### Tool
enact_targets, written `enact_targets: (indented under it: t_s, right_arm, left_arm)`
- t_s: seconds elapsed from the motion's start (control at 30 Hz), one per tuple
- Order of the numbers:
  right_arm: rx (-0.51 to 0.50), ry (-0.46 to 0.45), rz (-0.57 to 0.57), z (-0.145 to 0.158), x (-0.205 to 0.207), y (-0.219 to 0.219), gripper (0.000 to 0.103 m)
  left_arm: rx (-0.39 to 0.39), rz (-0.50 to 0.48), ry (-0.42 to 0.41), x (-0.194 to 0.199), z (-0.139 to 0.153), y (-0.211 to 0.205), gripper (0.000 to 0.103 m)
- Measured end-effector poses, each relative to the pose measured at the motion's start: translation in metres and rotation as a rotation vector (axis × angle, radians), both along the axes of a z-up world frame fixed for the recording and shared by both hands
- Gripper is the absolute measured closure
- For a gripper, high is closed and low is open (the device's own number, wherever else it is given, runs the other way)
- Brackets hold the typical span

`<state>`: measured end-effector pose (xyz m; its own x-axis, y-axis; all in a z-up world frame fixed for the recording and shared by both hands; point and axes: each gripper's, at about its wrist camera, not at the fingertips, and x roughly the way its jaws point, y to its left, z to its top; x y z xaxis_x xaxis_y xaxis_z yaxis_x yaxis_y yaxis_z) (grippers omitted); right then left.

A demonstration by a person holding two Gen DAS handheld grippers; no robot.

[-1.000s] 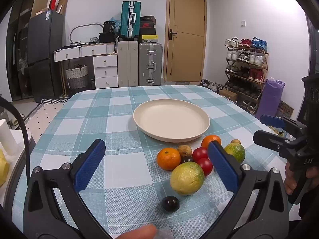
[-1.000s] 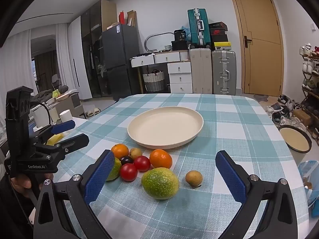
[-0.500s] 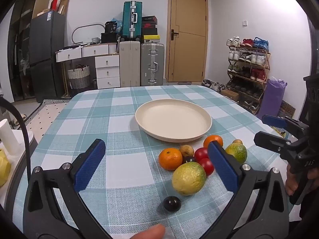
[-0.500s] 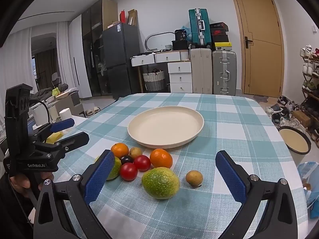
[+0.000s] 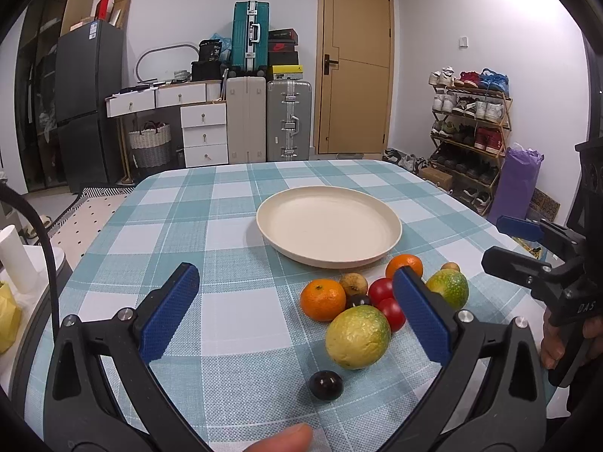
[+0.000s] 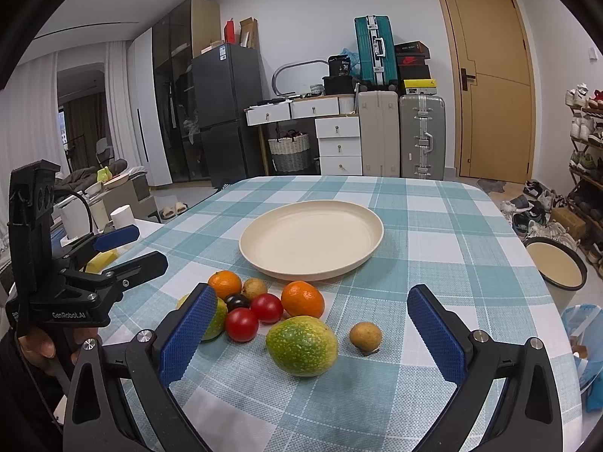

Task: Organize fruits

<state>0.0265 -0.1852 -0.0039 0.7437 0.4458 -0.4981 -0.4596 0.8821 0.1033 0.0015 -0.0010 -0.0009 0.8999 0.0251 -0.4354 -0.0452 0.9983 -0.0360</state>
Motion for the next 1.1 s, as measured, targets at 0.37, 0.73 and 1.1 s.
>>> enact_targets:
  t_s: [0.37,0.73,1.1]
  right_arm:
    - [-0.002,-0.001,0.0,0.0035,-0.0022,-0.0037,0.0]
    - [0.0,0.001,0.001,0.0002,0.0007,-0.0037,0.0]
    - [-0.006,-0.003,0.0,0.0026,-0.0007,-0.0017,0.0]
  left_arm:
    - [0.003,0.0,-0.001,-0.0003,0.0001,-0.0008,0.001]
    - [0.0,0.0,-0.001,-0.0002,0.0003,-0.0002,0.001]
    - [0.0,-0.001,-0.002,-0.0003,0.0014,-0.0016,0.001]
